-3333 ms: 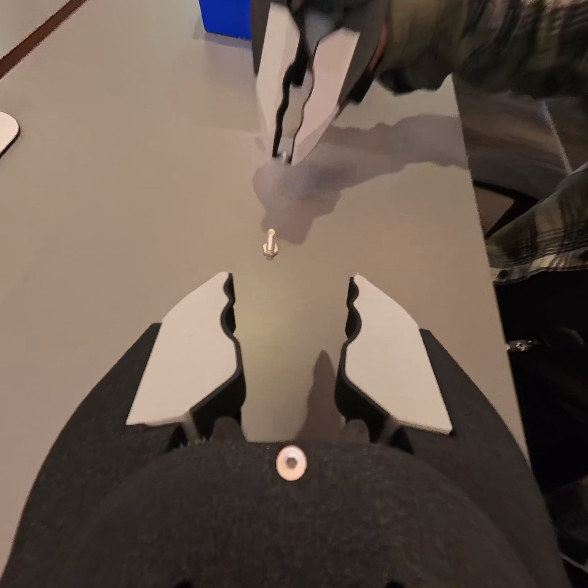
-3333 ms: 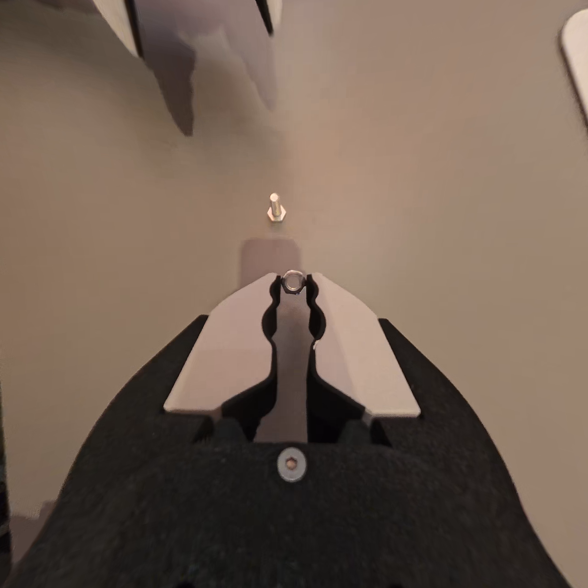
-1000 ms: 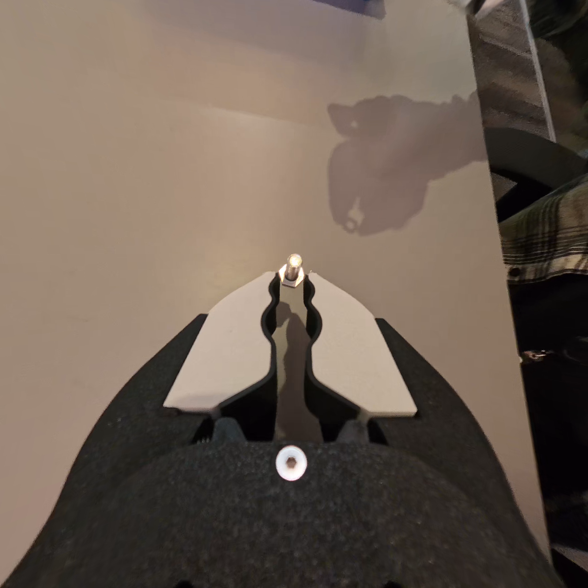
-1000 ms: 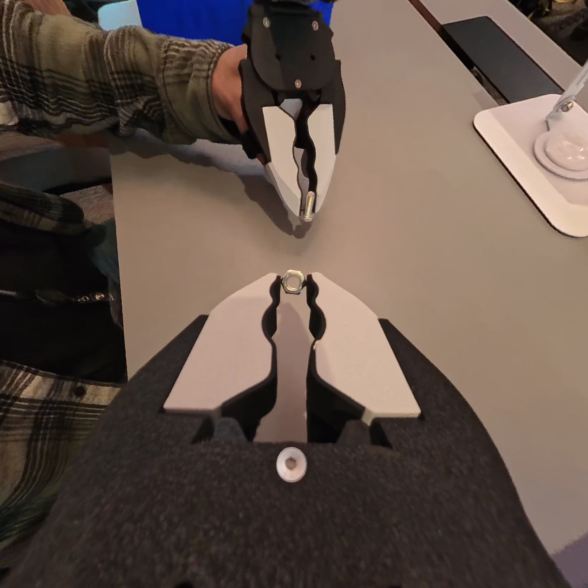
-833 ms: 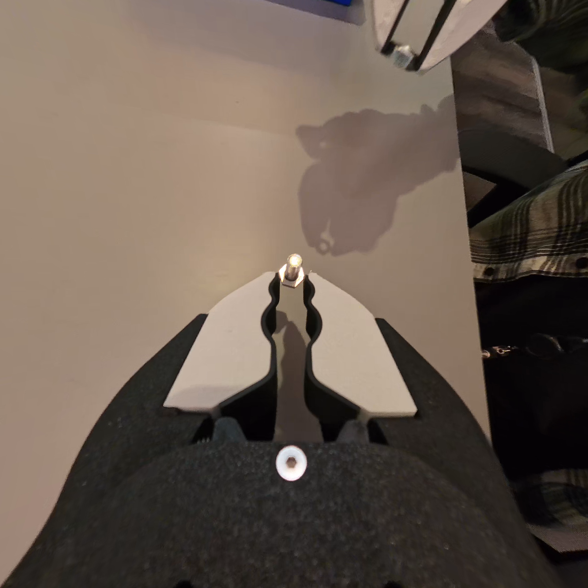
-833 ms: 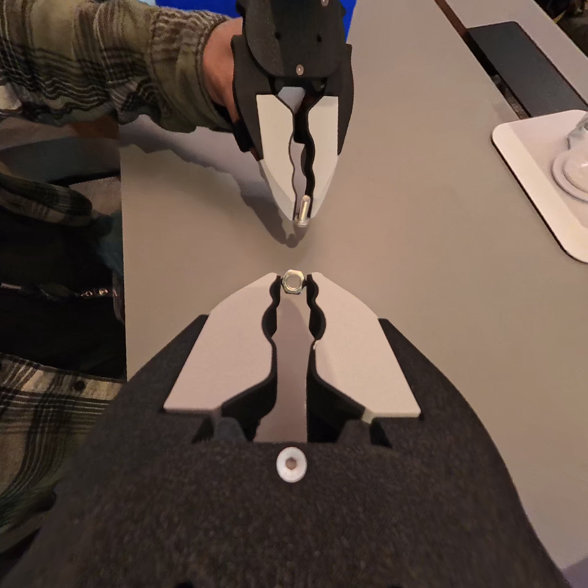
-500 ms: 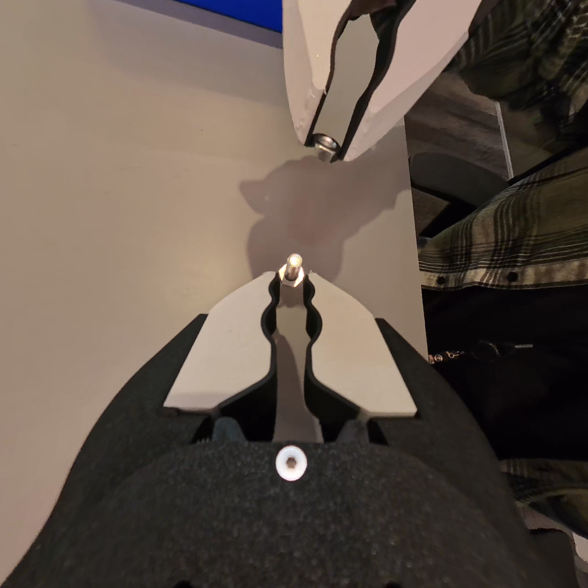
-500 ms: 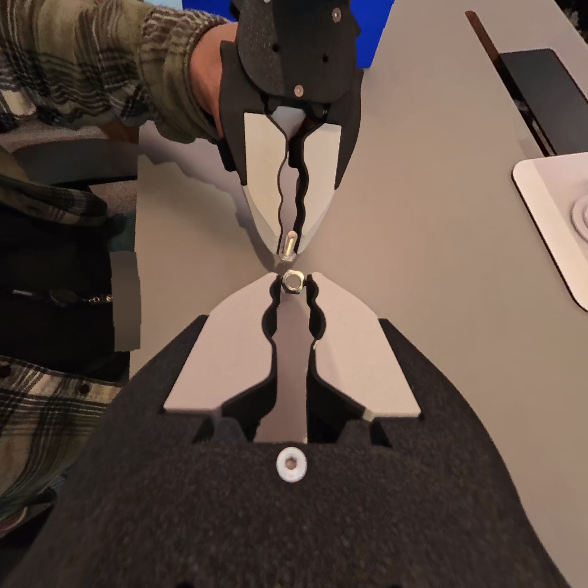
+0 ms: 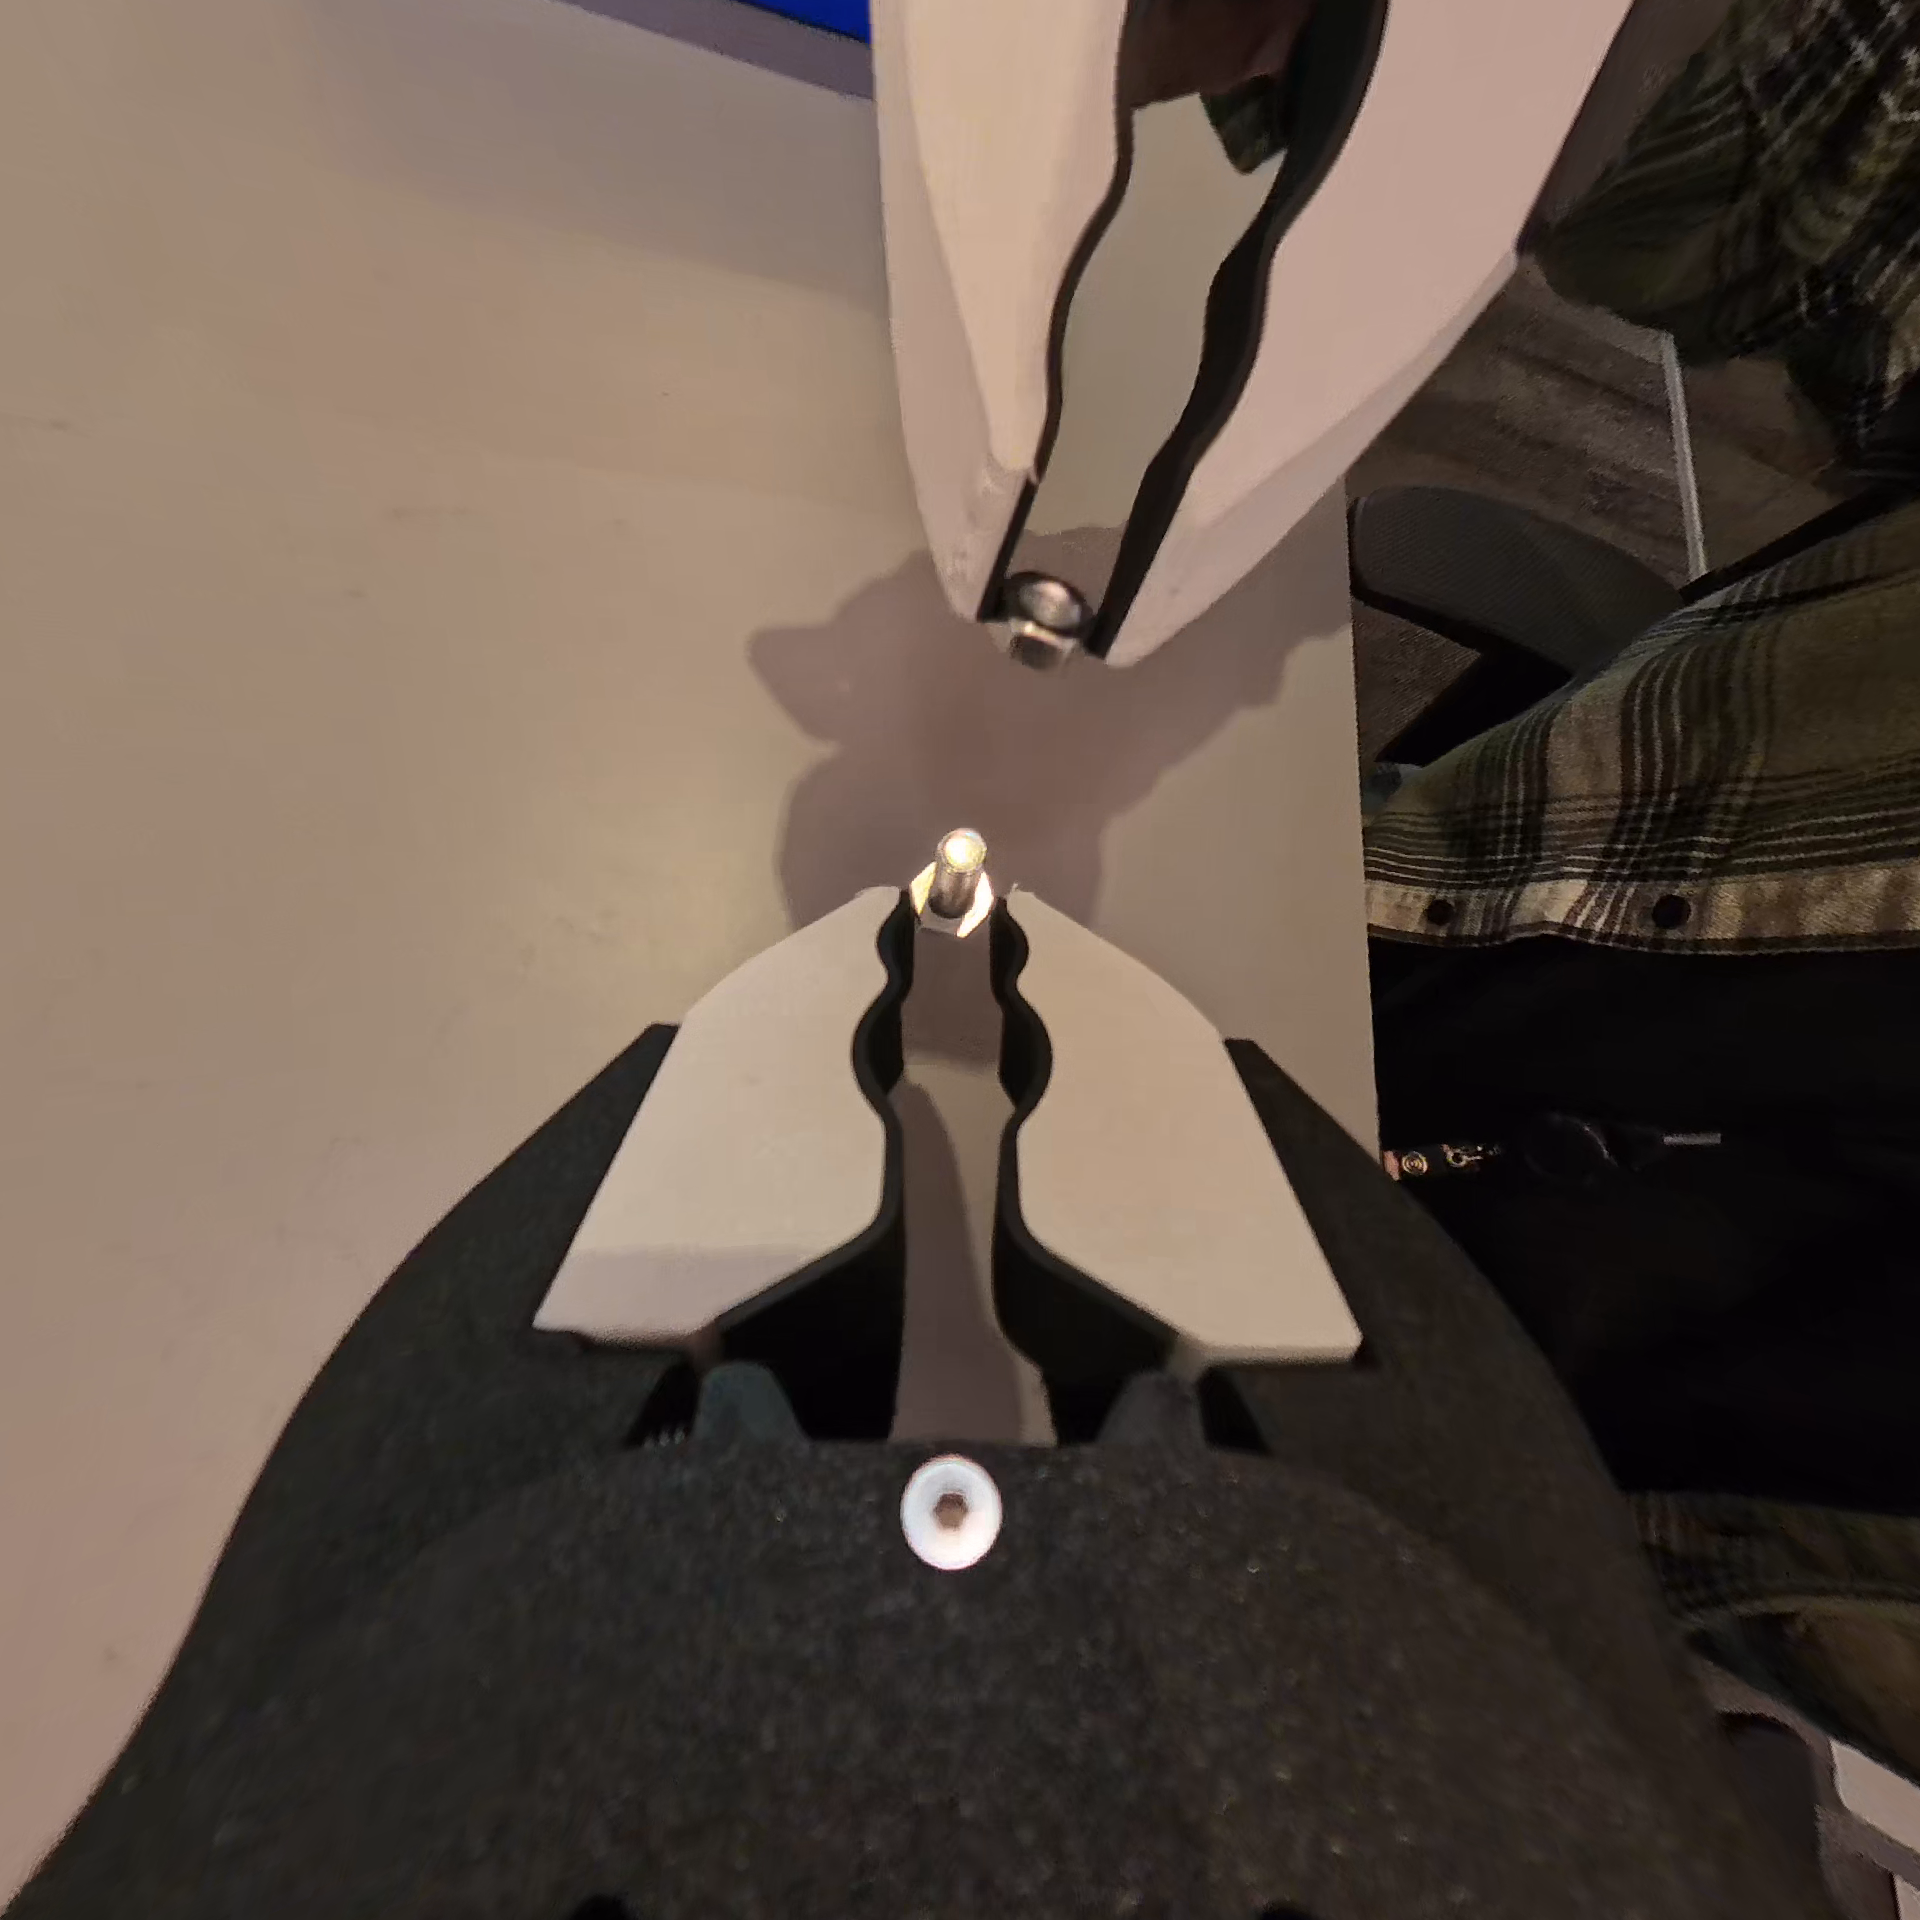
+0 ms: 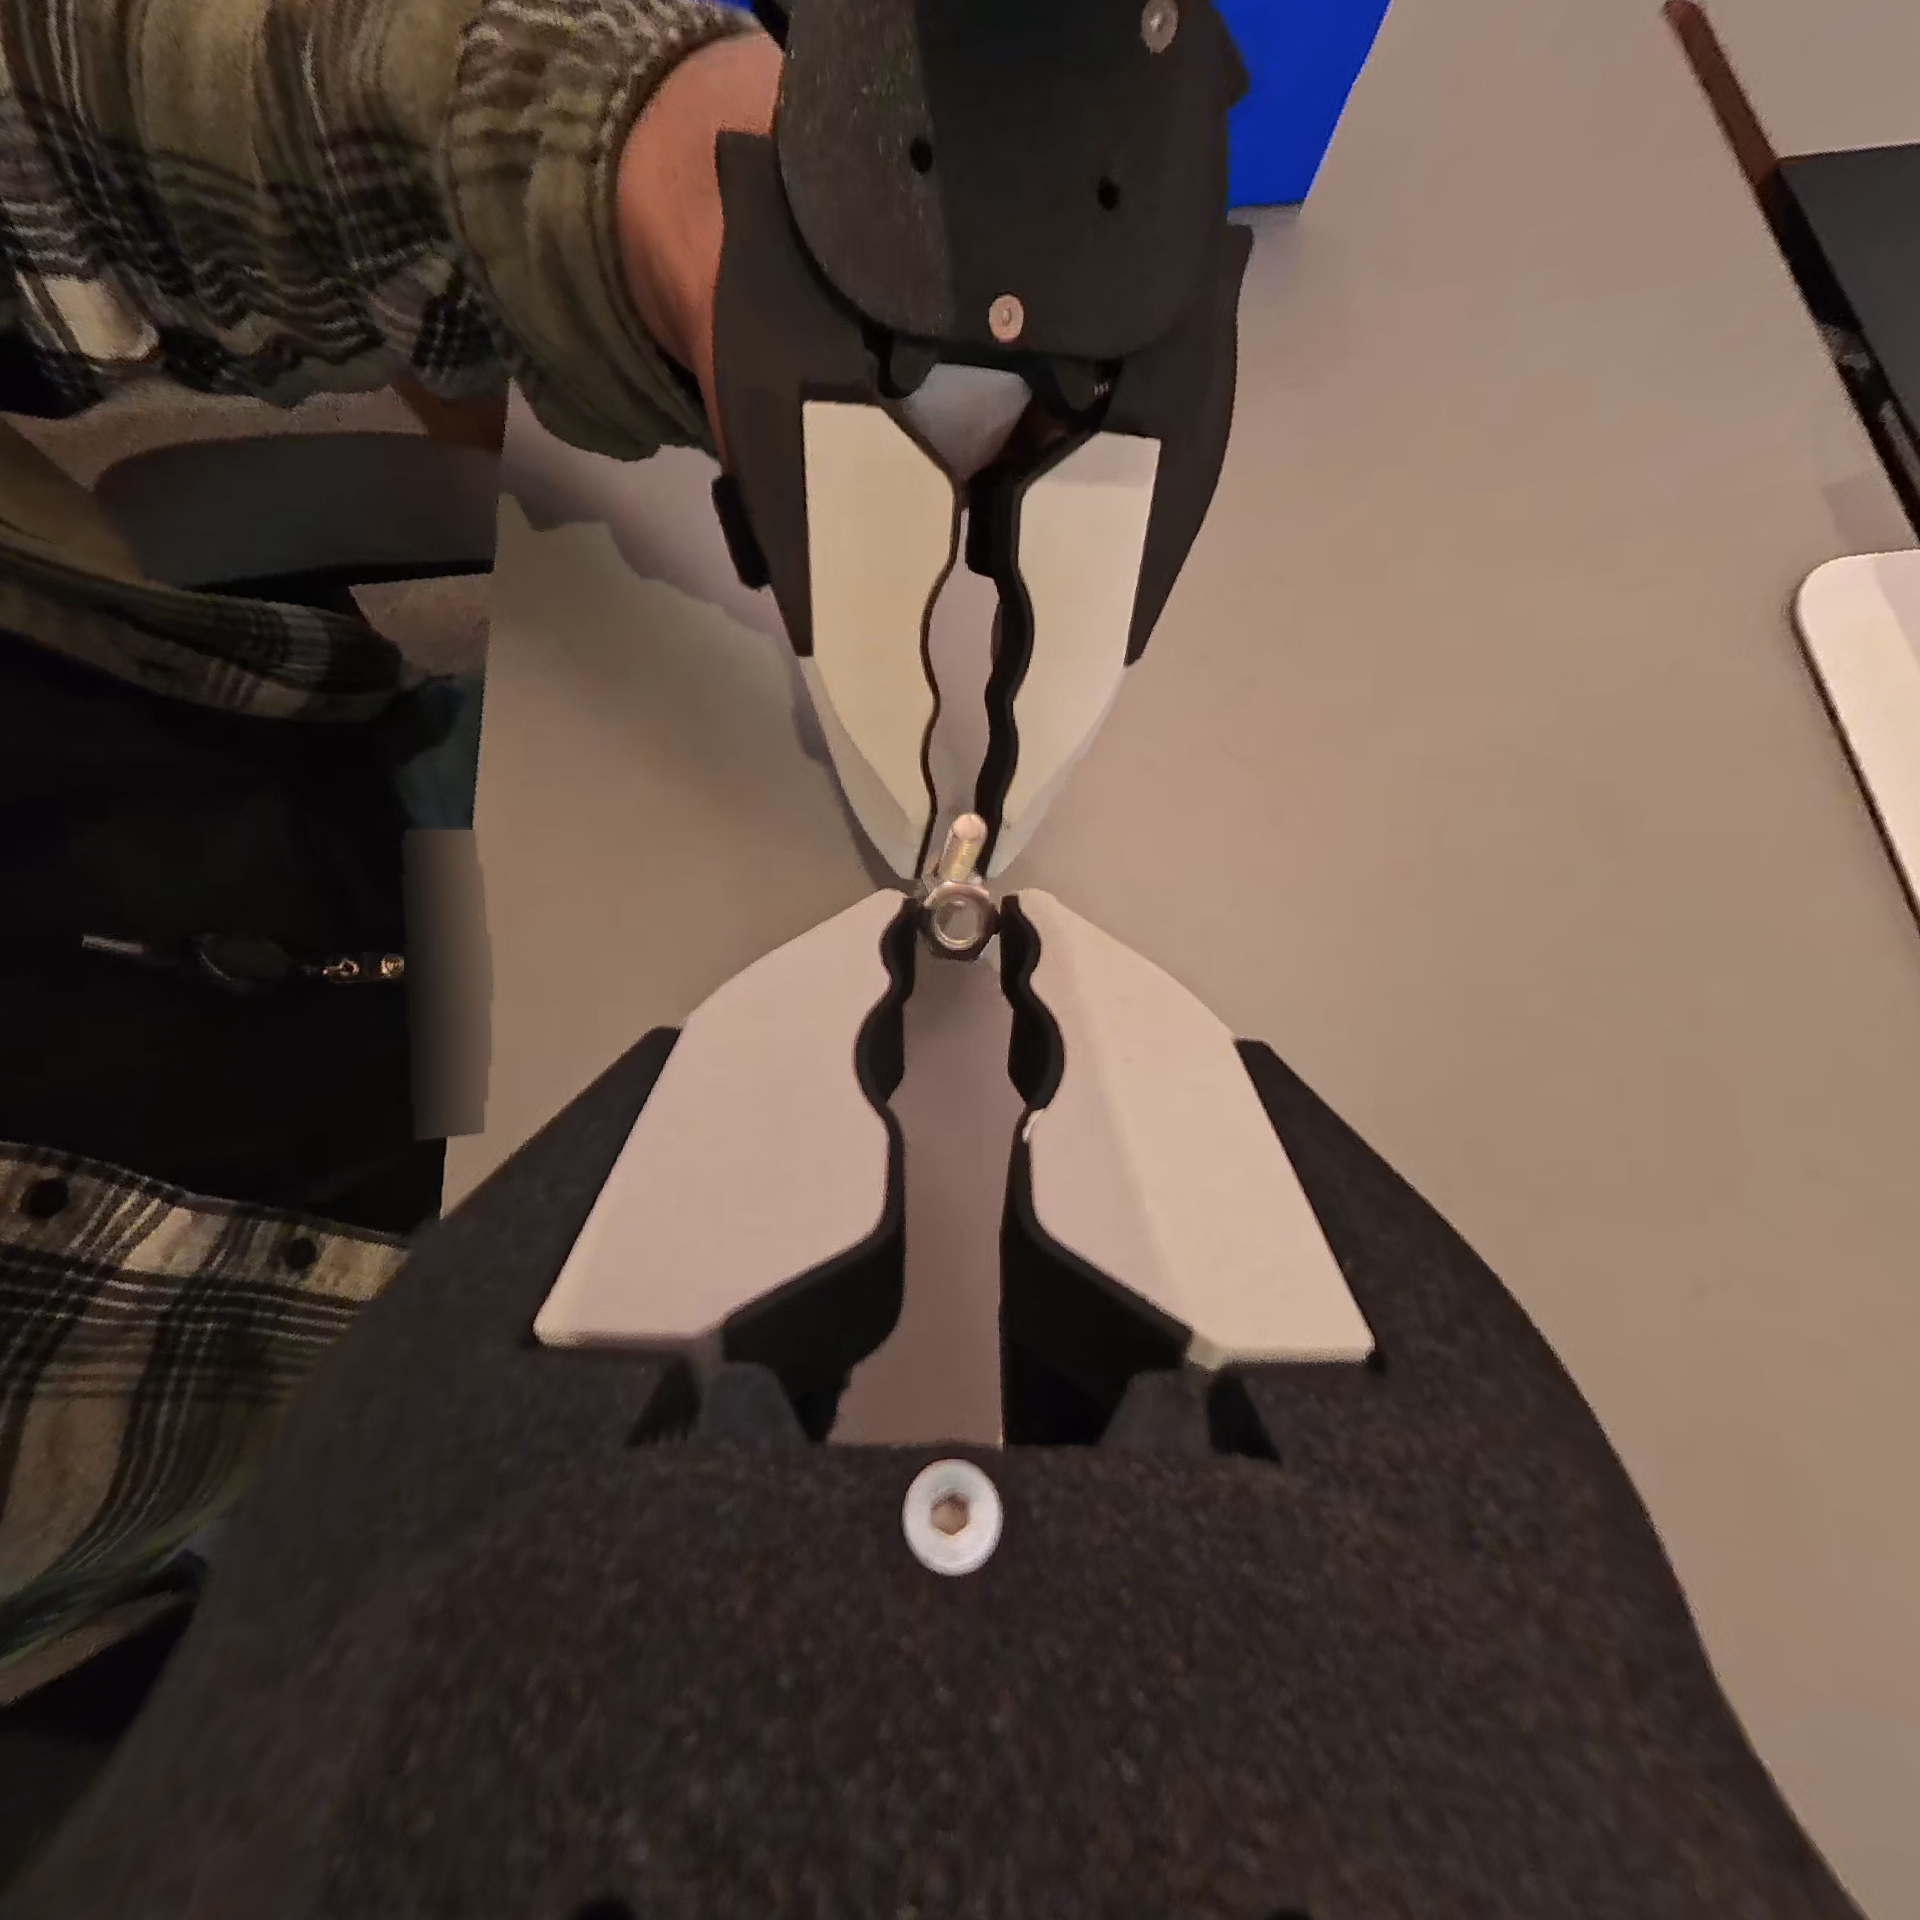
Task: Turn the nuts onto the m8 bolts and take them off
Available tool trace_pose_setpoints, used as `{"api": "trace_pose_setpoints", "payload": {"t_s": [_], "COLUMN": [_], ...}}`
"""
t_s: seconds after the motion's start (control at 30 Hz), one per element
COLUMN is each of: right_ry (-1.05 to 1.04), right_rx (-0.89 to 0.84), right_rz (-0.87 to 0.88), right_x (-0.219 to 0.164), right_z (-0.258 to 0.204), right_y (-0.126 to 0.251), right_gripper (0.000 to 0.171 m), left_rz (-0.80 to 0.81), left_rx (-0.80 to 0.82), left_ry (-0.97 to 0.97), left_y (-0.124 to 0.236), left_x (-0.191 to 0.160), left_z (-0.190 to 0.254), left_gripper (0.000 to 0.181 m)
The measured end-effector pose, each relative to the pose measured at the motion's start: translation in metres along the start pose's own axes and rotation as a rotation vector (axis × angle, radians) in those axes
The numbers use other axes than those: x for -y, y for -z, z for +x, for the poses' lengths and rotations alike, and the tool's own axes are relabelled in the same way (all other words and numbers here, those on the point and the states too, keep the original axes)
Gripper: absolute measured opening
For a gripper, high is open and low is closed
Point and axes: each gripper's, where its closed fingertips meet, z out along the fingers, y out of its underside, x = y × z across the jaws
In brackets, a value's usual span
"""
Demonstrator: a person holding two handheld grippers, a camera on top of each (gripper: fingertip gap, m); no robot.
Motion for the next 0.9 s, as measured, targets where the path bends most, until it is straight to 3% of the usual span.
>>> {"api": "trace_pose_setpoints", "payload": {"t_s": [0.9], "right_ry": [0.07], "right_rx": [0.112], "right_rz": [-0.241], "right_x": [-0.002], "right_z": [-0.003], "right_y": [-0.022], "right_gripper": [0.015], "left_rz": [-0.039], "left_rx": [0.023], "left_ry": [0.04], "left_y": [-0.006], "left_x": [0.006], "left_z": [0.006], "left_gripper": [0.014]}}
